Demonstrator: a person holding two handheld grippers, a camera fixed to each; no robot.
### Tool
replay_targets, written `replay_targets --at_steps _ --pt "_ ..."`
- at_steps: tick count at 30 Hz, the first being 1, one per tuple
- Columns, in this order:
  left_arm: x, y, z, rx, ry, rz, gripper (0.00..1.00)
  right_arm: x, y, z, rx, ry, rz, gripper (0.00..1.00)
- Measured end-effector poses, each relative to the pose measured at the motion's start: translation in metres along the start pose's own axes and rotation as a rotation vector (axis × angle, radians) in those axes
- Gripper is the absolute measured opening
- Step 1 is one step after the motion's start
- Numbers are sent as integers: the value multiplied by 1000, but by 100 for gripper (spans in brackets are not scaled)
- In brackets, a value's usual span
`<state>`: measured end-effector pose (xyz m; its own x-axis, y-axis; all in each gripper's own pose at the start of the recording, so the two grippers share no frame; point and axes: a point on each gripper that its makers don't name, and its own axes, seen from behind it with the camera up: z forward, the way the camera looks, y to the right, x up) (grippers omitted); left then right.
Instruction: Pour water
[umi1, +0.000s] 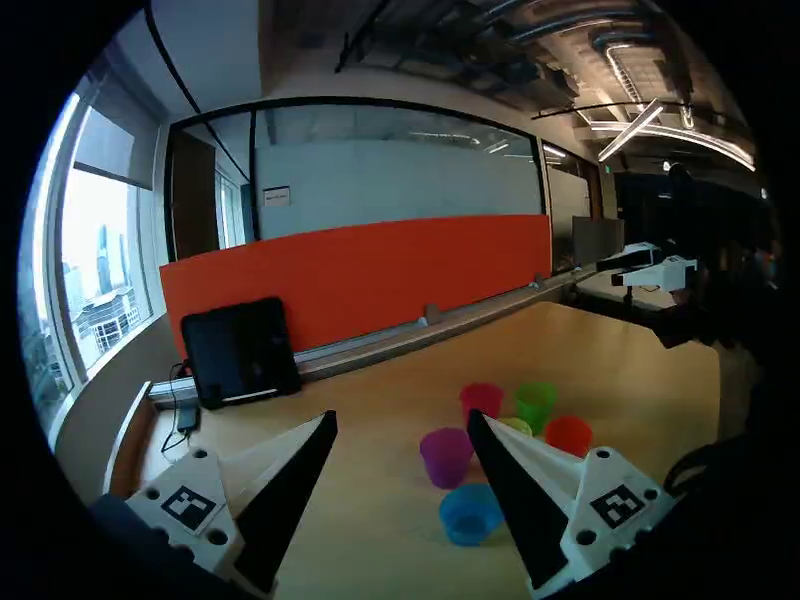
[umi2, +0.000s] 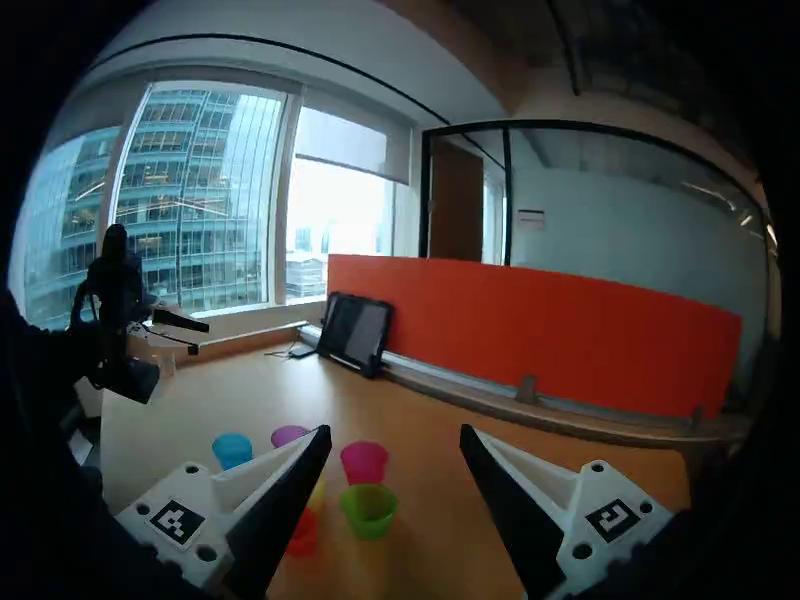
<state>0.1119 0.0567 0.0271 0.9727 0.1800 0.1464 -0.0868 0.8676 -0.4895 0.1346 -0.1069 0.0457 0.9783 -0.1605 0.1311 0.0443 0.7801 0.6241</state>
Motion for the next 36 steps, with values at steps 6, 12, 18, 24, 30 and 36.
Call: replay_targets --at_steps 6,12,18,24,30,36 --pt "-27 13 6 -39 -61 3 97 -23 -2 7 32 -43 -14 100" --pt "-49 23 12 -79 -104 1 97 -42 -3 16 56 -81 -25 100" --pt "-65 32 16 -114 -138 -9 97 -63 -4 25 77 -126 -33 100" --pt "-87 39 18 -136 -190 13 97 -79 -8 34 105 -163 -41 100" --pt "-109 46 19 -157 -244 17 97 -94 -11 43 127 -199 -43 99" --pt "-127 55 19 -197 -288 -3 97 -109 -13 52 143 -235 -50 100"
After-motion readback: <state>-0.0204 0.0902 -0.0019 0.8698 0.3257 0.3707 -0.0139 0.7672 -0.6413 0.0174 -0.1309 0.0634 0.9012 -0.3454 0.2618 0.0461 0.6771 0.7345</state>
